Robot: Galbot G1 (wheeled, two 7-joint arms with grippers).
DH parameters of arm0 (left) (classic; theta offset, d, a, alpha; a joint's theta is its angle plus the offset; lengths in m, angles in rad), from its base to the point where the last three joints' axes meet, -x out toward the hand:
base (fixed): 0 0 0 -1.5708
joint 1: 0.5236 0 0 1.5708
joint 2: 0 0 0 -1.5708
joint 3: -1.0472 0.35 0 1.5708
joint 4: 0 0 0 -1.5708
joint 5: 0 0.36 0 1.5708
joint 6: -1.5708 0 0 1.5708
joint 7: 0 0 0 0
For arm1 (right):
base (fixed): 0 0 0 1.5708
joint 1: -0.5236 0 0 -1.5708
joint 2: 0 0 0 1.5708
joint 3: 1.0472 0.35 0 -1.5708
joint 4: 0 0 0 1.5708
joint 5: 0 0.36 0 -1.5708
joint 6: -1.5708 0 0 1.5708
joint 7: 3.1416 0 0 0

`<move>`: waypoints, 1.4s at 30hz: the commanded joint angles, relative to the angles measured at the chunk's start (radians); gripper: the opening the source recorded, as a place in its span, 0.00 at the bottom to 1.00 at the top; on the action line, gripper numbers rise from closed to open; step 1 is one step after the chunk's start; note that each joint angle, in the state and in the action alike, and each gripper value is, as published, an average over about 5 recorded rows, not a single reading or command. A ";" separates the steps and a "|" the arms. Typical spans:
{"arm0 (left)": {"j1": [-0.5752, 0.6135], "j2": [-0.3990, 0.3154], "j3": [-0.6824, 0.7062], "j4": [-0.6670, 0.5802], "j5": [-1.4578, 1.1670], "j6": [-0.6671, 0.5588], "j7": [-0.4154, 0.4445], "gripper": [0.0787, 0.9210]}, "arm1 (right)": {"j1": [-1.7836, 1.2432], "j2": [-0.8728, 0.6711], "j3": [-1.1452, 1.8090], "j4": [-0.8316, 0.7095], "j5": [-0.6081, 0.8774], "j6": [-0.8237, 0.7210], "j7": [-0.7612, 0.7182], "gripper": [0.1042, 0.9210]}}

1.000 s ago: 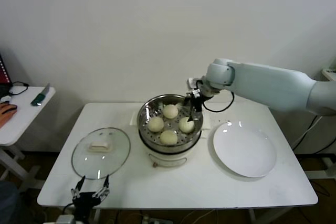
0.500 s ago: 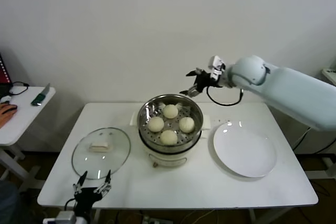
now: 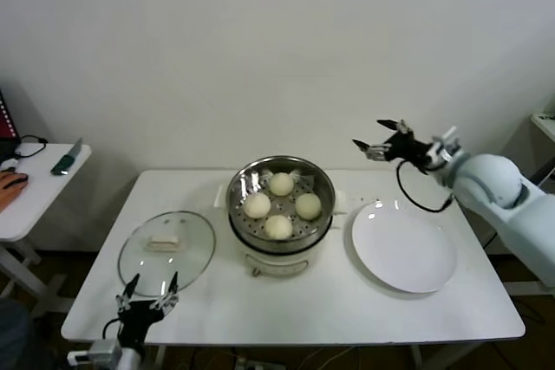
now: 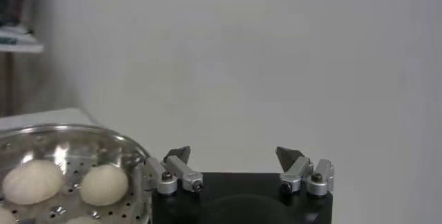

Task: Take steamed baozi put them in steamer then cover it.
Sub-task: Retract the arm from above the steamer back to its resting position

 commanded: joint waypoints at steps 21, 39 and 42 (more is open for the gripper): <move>-0.039 0.077 -0.016 0.048 0.287 -0.170 -0.096 0.88 | -1.164 0.656 0.833 0.108 -0.383 0.614 -0.022 0.88; -0.125 0.203 -0.014 0.364 1.267 -0.426 -0.427 0.88 | -1.178 0.717 0.750 -0.021 -0.424 0.738 -0.015 0.88; -0.160 0.231 -0.010 0.450 1.318 -0.462 -0.447 0.88 | -1.179 0.716 0.749 -0.027 -0.423 0.750 -0.015 0.88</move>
